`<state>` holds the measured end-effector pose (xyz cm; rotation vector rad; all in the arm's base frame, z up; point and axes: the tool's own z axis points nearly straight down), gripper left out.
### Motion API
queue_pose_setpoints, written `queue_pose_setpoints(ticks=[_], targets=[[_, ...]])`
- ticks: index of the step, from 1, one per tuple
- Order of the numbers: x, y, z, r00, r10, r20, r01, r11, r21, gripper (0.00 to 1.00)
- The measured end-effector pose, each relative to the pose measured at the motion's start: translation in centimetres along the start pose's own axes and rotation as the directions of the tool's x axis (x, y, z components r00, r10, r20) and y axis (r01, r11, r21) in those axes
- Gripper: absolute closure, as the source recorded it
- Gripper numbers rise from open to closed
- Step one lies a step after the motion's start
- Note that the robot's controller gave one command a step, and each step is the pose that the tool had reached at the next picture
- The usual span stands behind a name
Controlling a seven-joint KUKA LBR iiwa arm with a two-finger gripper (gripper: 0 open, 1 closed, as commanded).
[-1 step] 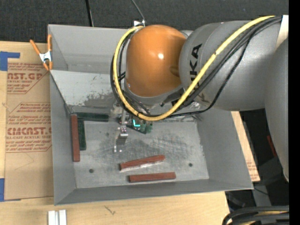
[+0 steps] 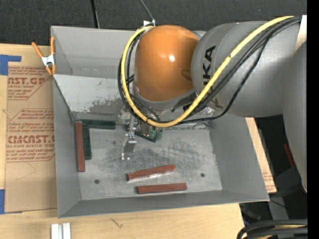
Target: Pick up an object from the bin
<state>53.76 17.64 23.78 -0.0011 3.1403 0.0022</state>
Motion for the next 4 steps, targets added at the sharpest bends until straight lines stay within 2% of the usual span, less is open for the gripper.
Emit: queue_pose_setpoints(ticks=[1, 2, 3, 4], targets=[[1.7, -3.5, 7.0, 0.995, -0.104, 0.002, 0.104, 0.995, 0.001, 0.00], [2.2, -7.2, 7.9, 0.988, -0.155, -0.005, 0.155, 0.988, 0.001, 0.00], [3.4, -11.0, 8.1, 0.977, -0.215, -0.002, 0.215, 0.977, 0.001, 0.00], [4.1, -12.1, 15.4, 0.976, -0.216, 0.000, 0.216, 0.976, 0.000, 0.00]])
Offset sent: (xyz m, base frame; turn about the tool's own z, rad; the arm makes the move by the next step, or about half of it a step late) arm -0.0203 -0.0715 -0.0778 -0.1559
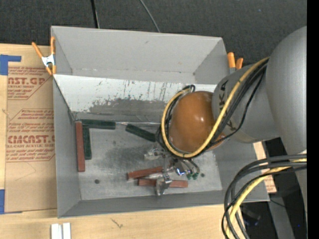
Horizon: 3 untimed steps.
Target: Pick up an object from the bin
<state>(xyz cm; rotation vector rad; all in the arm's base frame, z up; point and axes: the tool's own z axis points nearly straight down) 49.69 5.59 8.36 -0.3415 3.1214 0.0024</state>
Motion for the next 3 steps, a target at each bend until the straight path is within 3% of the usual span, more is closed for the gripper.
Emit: queue_pose_setpoints(ticks=[1, 2, 3], targets=[[-0.8, -0.1, 1.0, 0.999, -0.023, 0.026, 0.023, 1.000, 0.002, 1.00], [-0.7, -0.1, 0.7, 0.999, -0.026, 0.025, 0.026, 1.000, 0.002, 1.00], [-0.3, 0.0, -0.2, 1.000, -0.027, 0.002, 0.027, 1.000, 0.000, 1.00]])
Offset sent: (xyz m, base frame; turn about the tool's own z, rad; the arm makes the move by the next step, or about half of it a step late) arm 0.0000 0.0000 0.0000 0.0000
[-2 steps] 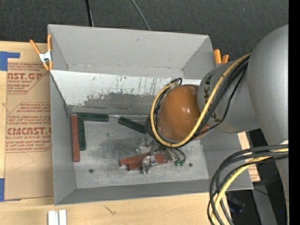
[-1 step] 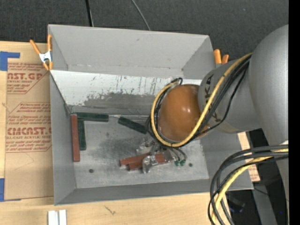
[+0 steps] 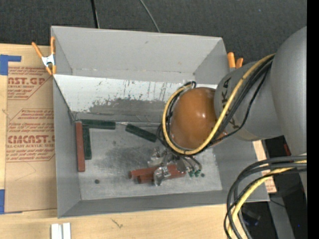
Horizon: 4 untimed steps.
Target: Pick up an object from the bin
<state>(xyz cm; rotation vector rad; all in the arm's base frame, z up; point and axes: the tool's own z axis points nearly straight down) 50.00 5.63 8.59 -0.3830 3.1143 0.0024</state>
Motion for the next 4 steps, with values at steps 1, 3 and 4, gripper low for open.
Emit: queue_pose_setpoints(ticks=[1, 3, 4], targets=[[-0.1, 0.0, -2.3, 1.000, 0.000, -0.004, 0.000, 1.000, 0.001, 1.00], [0.0, 0.1, -4.7, 1.000, 0.000, -0.009, 0.000, 1.000, 0.000, 1.00], [-0.1, 0.0, -6.1, 1.000, 0.000, -0.005, 0.000, 1.000, 0.001, 1.00]])
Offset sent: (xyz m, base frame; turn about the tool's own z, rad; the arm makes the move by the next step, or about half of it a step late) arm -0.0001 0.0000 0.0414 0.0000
